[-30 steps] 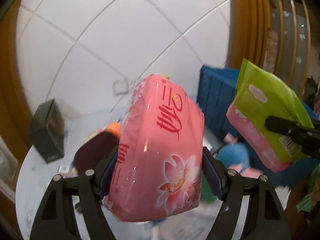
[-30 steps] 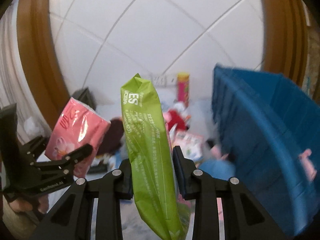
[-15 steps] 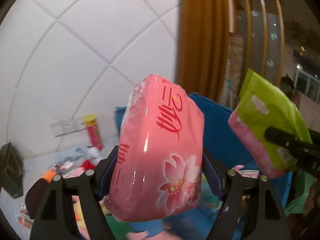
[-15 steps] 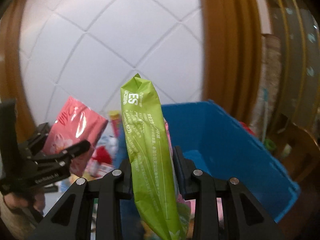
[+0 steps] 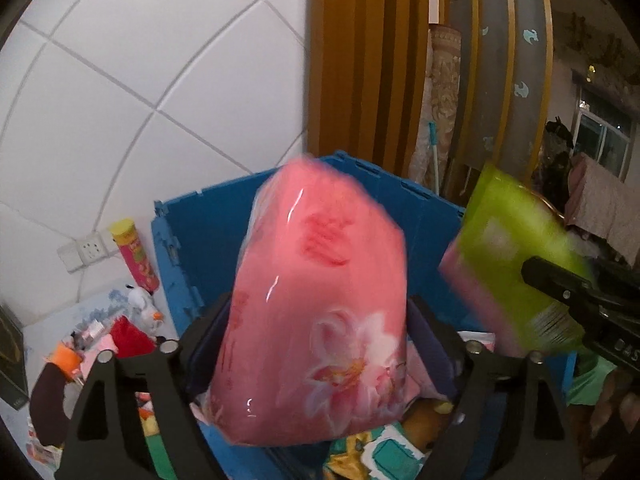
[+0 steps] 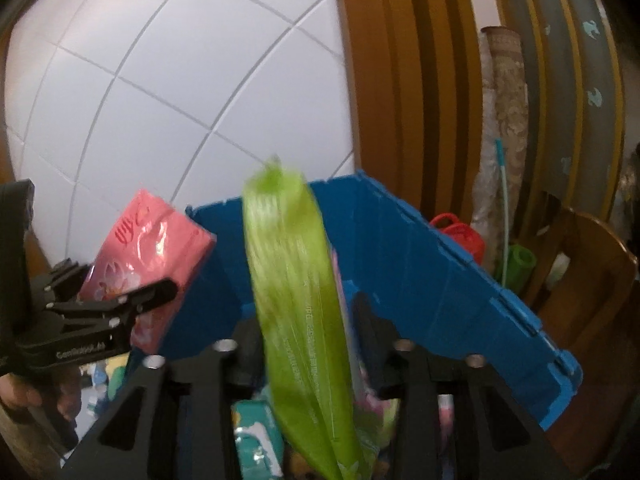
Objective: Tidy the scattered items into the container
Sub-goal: 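Open both grippers to drop both packs into the crate, then move both grippers back over the pile toward the white medicine box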
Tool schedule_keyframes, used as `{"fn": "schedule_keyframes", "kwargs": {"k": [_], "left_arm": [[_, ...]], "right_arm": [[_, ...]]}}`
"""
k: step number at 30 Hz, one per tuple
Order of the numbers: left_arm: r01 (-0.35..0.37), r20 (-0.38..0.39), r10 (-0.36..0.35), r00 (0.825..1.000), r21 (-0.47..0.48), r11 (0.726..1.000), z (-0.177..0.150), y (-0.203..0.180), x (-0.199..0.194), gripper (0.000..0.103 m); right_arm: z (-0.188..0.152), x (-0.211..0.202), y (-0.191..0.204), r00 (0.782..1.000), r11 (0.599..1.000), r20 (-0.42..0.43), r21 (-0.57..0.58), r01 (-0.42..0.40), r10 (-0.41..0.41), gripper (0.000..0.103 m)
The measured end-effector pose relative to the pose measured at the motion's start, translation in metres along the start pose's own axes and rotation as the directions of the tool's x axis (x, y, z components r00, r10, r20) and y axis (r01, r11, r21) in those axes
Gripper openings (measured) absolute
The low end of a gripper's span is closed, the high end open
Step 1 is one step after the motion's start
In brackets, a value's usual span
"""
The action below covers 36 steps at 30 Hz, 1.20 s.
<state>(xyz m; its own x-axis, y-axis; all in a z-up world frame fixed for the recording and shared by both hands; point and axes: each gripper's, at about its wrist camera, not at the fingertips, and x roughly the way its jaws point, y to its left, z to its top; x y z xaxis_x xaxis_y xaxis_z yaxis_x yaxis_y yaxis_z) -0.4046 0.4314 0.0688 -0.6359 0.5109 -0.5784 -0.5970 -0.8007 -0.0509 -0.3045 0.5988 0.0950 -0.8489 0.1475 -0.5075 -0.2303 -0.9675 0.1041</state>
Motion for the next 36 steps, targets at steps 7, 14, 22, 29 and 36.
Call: {"fn": "schedule_keyframes", "kwargs": {"k": [7, 14, 22, 29, 36], "left_arm": [[-0.027, 0.002, 0.027, 1.0, 0.009, 1.0, -0.002, -0.001, 0.0, 0.103], [-0.053, 0.012, 0.053, 0.999, -0.007, 0.999, -0.005, 0.012, -0.011, 0.103], [-0.085, 0.051, 0.089, 0.995, -0.069, 0.994, -0.018, 0.048, -0.049, 0.103], [-0.149, 0.084, 0.16, 0.984, -0.128, 0.981, -0.04, 0.096, -0.095, 0.103], [-0.247, 0.033, 0.256, 0.966, -0.168, 0.954, -0.085, 0.153, -0.119, 0.103]], "right_arm": [[0.003, 0.006, -0.007, 1.0, 1.0, -0.001, 0.008, 0.029, -0.029, 0.103], [-0.002, 0.01, -0.009, 0.999, 0.999, -0.018, 0.015, 0.046, -0.045, 0.103], [-0.007, -0.009, 0.017, 1.0, 1.0, 0.013, 0.017, 0.01, -0.01, 0.103], [-0.011, -0.032, 0.059, 0.998, 0.999, 0.05, -0.011, -0.042, 0.042, 0.103], [-0.029, -0.032, 0.125, 0.99, 0.989, 0.027, -0.064, -0.134, 0.136, 0.103]]}}
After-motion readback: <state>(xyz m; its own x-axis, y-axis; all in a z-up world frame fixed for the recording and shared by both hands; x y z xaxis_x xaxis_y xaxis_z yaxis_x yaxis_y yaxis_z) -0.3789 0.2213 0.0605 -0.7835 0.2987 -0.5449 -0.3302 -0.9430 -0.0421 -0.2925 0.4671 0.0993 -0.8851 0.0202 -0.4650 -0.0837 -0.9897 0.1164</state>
